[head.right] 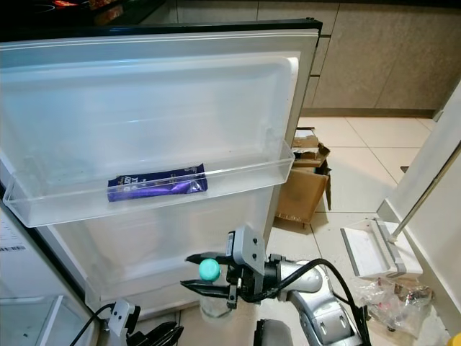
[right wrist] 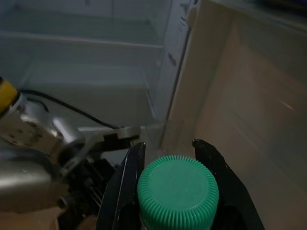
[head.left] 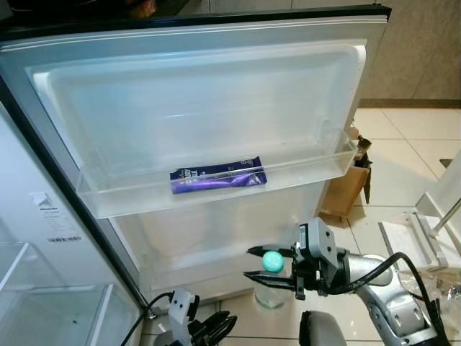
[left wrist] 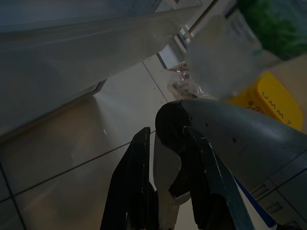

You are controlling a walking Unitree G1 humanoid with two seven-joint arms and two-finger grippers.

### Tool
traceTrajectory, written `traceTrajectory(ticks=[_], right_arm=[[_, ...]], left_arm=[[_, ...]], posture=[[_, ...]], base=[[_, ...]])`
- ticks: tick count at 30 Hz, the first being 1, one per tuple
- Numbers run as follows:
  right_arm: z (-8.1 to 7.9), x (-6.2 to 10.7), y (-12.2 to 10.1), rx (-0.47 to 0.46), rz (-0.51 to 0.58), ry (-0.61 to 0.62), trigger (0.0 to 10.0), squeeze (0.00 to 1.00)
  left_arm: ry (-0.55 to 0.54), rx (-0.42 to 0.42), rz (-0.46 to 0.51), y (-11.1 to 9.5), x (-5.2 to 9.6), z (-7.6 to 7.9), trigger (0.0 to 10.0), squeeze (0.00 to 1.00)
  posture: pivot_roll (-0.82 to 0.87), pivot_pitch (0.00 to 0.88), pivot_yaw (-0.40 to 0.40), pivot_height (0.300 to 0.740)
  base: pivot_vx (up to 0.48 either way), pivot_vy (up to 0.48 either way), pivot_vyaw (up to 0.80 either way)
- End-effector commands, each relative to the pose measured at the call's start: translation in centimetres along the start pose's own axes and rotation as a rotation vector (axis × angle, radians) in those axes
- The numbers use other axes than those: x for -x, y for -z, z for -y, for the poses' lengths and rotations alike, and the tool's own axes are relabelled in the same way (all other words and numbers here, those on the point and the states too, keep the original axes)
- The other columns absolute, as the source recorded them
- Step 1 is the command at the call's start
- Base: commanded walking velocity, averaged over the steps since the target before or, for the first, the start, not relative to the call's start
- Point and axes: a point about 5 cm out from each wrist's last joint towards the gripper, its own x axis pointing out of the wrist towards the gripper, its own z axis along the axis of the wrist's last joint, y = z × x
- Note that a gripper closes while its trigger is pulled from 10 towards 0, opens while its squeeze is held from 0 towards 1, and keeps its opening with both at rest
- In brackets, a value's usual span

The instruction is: Restocking fridge

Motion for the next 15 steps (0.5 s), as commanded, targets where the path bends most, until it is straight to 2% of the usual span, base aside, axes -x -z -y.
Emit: traceTrajectory(ticks=[1,8,10,15], right_arm=[[-0.4,-0.4,-0.5,0.043,0.002,-0.029,10.0,0.00],[-0.1,-0.4,-0.7,0.096,-0.011,-0.011,10.0,0.00],[0.7,-1.1,-1.2,0.142,0.005,0.058,10.0,0.00],[0.9,-1.6,-1.7,0.166,0.038,0.095,10.0,0.00]], left_arm=[[0.012,0.028,-0.014,0.8,0.1,0.5,10.0,0.00],[0.012,0.034,-0.013,0.9,0.3,0.5,10.0,0.00],[0.011,0.035,-0.016,1.0,0.3,0.5,10.0,0.00],[0.014,0.034,-0.019,1.0,0.4,0.5,10.0,0.00]], posture=[[-0.10,0.076,-0.006,0.408],[-0.09,0.085,-0.008,0.408],[-0.09,0.085,-0.005,0.408],[-0.09,0.085,-0.005,0.408]], base=[[0.000,0.000,0.00],[0.000,0.000,0.00],[0.000,0.000,0.00],[0.000,0.000,0.00]])
